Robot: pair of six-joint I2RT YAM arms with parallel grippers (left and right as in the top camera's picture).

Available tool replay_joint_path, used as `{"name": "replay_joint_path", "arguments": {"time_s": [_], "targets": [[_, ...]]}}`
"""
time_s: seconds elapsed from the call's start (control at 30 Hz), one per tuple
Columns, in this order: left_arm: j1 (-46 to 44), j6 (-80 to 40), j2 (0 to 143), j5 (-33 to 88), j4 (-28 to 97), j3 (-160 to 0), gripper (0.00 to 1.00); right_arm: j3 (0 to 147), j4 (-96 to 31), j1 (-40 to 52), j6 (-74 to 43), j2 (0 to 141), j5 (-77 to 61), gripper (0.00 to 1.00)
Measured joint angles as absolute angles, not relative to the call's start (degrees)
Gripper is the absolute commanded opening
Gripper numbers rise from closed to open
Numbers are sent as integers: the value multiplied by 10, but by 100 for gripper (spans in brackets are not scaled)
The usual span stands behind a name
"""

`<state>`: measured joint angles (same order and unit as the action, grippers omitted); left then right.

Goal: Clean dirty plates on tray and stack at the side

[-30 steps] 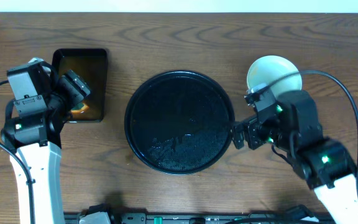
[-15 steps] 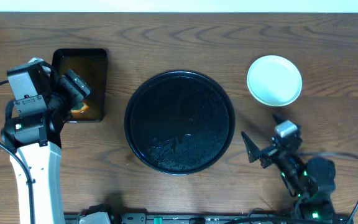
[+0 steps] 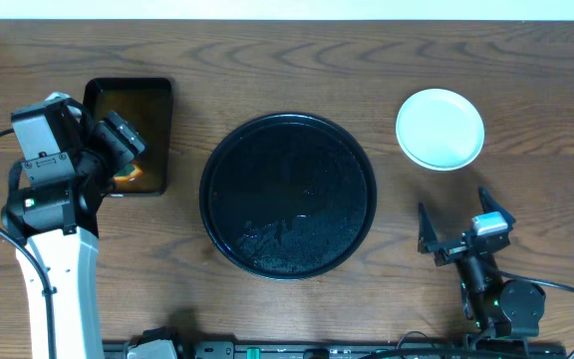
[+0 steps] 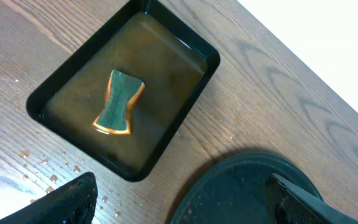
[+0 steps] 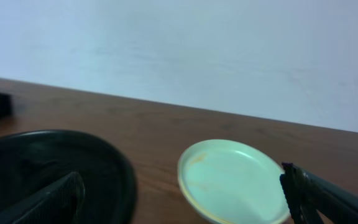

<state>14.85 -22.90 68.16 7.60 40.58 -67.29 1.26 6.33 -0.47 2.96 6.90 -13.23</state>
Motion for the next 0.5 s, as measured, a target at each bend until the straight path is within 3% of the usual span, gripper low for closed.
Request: {"name": "replay_joint_path", "arguments": {"time_s": [0.5], "targets": [[149, -229, 682, 76, 406, -673, 86, 5, -37, -5, 30, 8, -4, 99]]}}
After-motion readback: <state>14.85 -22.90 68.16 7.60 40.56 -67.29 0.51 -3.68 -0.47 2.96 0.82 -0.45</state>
